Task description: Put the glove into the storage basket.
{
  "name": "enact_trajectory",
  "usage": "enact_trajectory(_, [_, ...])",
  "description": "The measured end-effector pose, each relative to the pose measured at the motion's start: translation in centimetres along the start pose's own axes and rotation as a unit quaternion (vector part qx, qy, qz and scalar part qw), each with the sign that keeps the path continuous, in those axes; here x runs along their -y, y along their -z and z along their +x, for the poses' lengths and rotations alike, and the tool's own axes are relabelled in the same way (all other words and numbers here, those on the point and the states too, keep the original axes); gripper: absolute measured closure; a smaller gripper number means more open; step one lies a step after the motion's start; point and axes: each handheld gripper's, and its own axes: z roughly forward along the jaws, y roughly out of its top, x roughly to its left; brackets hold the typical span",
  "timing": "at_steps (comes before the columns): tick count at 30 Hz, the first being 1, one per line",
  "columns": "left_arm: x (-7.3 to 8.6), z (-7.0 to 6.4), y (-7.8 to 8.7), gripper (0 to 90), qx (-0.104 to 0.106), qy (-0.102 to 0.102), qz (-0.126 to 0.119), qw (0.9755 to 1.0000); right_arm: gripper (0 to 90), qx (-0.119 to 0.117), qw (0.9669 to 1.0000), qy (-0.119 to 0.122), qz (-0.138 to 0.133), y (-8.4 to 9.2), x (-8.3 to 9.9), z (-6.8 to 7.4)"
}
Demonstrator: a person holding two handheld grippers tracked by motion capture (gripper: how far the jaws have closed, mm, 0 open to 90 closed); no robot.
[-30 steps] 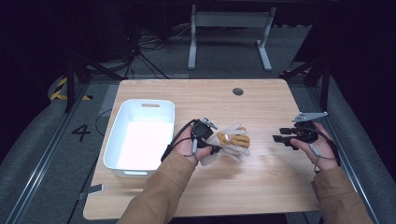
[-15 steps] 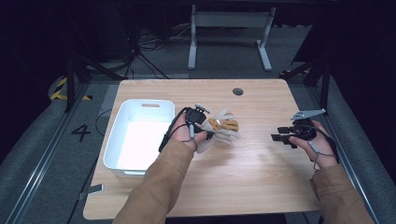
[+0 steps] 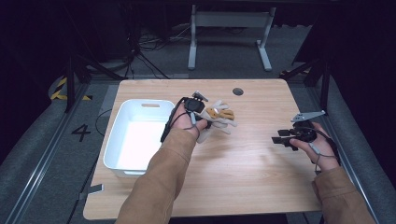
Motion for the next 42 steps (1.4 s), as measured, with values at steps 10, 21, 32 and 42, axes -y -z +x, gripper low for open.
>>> enact_trajectory(10, [-0.4,0.5,1.8,69.5,-0.032,0.030,-0.010,0.9990,53.7,-0.001,0.9990,0.018,0.040,-2.3,1.3,0.7])
enact_trajectory(21, [-0.7,0.4,3.2,69.5,-0.049,0.053,-0.011,0.9974,54.8,0.014,0.9970,0.047,0.061,-2.7,1.1,1.6])
enact_trajectory(32, [0.1,1.0,5.7,69.4,-0.076,0.077,-0.028,0.9938,54.6,0.019,0.9963,0.056,0.063,-2.8,0.7,1.8])
enact_trajectory(42, [1.7,2.8,8.6,69.4,-0.103,0.112,-0.045,0.9874,54.8,0.026,0.9953,0.069,0.063,-3.8,-0.4,1.8])
